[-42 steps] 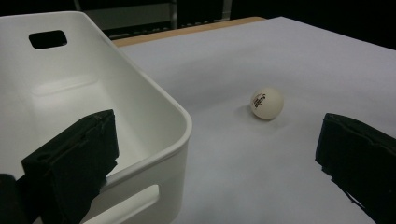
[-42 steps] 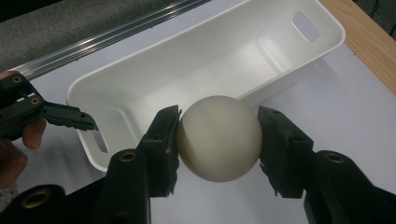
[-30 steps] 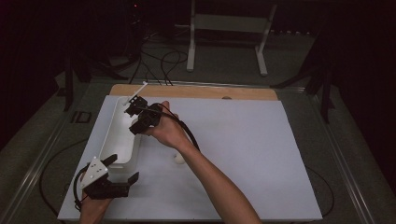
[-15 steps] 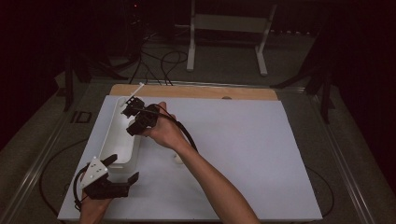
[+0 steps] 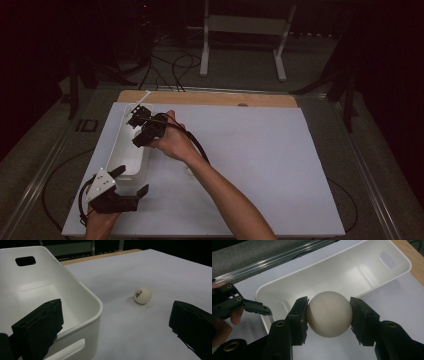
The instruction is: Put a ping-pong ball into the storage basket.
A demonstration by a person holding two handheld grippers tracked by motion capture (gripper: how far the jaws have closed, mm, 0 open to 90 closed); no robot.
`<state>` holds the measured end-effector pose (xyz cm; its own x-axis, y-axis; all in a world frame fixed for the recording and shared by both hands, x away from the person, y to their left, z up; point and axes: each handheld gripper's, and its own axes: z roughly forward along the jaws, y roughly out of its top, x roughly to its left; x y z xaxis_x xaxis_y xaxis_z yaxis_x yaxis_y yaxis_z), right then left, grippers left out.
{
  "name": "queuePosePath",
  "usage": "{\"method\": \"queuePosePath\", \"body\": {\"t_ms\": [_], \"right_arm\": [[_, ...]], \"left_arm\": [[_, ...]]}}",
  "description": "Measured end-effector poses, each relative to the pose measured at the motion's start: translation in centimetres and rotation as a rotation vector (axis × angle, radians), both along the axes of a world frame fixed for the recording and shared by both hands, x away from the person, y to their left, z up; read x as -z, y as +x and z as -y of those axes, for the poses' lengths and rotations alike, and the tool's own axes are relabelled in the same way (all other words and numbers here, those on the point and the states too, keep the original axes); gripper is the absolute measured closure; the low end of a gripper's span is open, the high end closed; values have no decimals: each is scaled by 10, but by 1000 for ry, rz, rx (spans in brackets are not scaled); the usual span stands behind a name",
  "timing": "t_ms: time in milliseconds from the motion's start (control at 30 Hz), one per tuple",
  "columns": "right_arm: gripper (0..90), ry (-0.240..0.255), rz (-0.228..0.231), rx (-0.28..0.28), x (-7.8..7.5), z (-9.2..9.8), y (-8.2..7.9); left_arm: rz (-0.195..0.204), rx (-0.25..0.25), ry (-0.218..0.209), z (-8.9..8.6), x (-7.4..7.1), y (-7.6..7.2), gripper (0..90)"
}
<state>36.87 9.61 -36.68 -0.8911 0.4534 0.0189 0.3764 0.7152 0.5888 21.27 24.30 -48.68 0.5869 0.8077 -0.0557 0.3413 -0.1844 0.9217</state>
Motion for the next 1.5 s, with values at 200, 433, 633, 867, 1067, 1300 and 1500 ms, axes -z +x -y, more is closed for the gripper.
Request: {"method": "queuePosePath", "body": {"t_ms": [200, 433, 633, 867, 1067, 1300, 1500], "right_arm": [[503, 3, -5, 0, 0, -3, -1], [503, 5, -6, -6, 1, -5, -3], [503, 7, -7, -5, 2, -7, -3], [504, 6, -9, -4, 2, -8, -3], [504, 10, -7, -10, 1, -11, -5], [503, 11, -2, -12, 1, -12, -5], [504, 13, -3, -12, 0, -13, -5]], "left_arm": [[-1, 0, 1, 0, 0, 0, 0], [-1, 0, 0, 0, 0, 0, 0], [-1, 1, 0, 0, 0, 0, 0], [-1, 1, 0, 0, 0, 0, 0], [-1, 1, 0, 0, 0, 0, 0], [-1, 2, -1, 0, 0, 0, 0], [-2, 2, -2, 0, 0, 0, 0]]}}
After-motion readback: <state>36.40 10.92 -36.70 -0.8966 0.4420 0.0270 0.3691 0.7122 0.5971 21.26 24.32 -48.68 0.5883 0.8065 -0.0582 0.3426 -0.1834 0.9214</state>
